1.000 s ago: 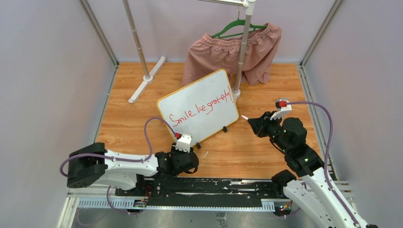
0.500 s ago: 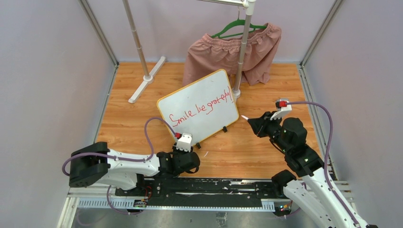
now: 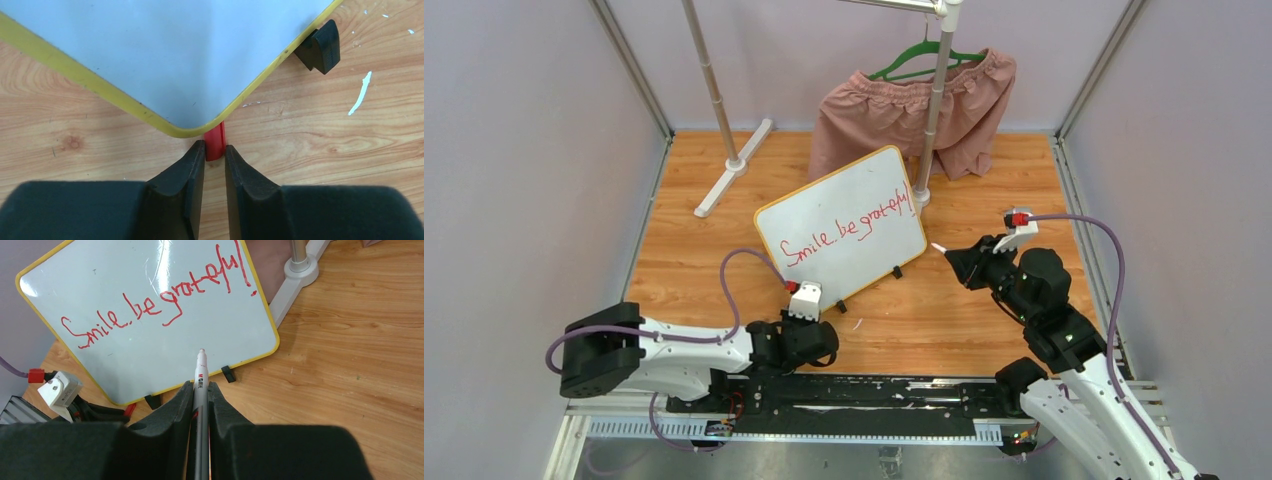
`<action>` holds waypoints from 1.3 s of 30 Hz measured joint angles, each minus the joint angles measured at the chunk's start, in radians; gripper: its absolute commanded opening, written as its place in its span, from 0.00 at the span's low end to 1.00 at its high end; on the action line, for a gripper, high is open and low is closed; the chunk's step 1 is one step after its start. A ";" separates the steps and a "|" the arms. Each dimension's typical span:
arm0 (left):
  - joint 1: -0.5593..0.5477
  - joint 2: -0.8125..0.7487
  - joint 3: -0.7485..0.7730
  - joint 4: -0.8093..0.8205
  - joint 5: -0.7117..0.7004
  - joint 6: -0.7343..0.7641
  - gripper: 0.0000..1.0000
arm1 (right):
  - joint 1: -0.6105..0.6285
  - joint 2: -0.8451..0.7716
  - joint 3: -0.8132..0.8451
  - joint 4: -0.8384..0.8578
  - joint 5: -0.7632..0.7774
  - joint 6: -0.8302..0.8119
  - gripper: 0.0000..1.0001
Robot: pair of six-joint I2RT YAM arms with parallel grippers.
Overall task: Write a sentence on the whiteboard
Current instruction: Pick up the pen cap from the center of the board.
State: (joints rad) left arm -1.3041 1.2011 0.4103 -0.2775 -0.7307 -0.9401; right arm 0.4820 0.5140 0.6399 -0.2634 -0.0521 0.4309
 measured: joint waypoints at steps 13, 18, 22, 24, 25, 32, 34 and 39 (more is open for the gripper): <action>0.000 -0.116 -0.060 -0.005 0.027 0.006 0.00 | 0.000 -0.010 0.000 -0.019 -0.018 0.000 0.00; 0.000 -0.185 -0.082 -0.016 0.071 0.021 0.00 | 0.000 -0.005 0.000 -0.026 -0.043 0.000 0.00; 0.000 -0.251 -0.084 -0.036 0.129 0.025 0.00 | 0.000 0.003 0.000 -0.029 -0.066 0.000 0.00; 0.000 -0.295 -0.093 -0.040 0.161 0.025 0.00 | 0.000 0.008 0.000 -0.029 -0.084 0.000 0.00; 0.000 -0.319 -0.101 -0.041 0.177 0.024 0.00 | 0.000 0.010 0.000 -0.029 -0.092 0.000 0.00; 0.000 -0.470 -0.184 -0.011 0.278 0.040 0.00 | 0.000 0.024 -0.005 -0.013 -0.179 0.011 0.00; 0.000 -0.506 -0.201 0.004 0.300 0.050 0.00 | 0.000 0.035 -0.007 -0.012 -0.206 0.013 0.00; 0.000 -0.577 -0.218 0.038 0.340 0.078 0.00 | 0.000 0.047 -0.017 -0.007 -0.261 0.014 0.00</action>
State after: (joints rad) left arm -1.3041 0.6239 0.1921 -0.2394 -0.3912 -0.8623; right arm 0.4820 0.5613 0.6228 -0.2703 -0.3126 0.4450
